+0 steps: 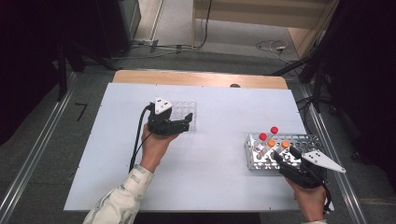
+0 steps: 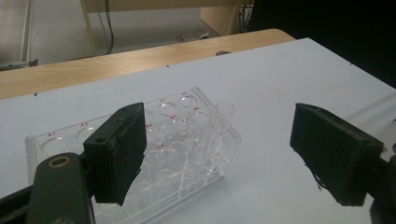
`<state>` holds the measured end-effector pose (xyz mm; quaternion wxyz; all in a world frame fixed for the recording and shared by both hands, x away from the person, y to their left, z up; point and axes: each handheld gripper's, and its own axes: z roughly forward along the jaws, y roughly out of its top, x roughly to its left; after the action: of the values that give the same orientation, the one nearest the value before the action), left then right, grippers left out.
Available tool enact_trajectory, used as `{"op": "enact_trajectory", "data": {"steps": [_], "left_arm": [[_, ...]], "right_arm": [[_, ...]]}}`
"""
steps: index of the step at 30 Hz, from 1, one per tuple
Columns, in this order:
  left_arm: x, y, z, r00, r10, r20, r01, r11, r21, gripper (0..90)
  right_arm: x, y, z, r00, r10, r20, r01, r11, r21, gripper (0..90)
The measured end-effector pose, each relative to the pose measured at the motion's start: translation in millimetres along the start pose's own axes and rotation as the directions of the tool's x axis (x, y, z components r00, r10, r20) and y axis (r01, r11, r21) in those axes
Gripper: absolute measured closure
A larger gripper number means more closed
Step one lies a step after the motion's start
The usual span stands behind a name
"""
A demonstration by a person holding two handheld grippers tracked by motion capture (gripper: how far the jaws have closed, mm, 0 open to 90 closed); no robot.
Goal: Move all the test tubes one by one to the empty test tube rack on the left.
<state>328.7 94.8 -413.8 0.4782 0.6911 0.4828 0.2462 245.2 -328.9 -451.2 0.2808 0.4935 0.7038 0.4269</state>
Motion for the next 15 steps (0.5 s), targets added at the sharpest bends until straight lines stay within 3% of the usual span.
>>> {"op": "enact_trajectory", "data": {"steps": [7, 15], "left_arm": [[0.3, -0.2, 1.4, 1.0000, -0.004, -0.002, 0.004, 1.0000, 0.002, 17.6], [0.6, -0.4, 2.5, 1.0000, -0.009, -0.003, 0.009, 0.9999, 0.007, 15.8]], "right_arm": [[-1.1, 0.1, 4.8, 0.9994, -0.029, 0.016, 0.029, 1.000, -0.009, 55.9], [-4.3, -1.8, 11.9, 0.9993, -0.036, 0.013, 0.035, 0.999, 0.013, 64.5]]}}
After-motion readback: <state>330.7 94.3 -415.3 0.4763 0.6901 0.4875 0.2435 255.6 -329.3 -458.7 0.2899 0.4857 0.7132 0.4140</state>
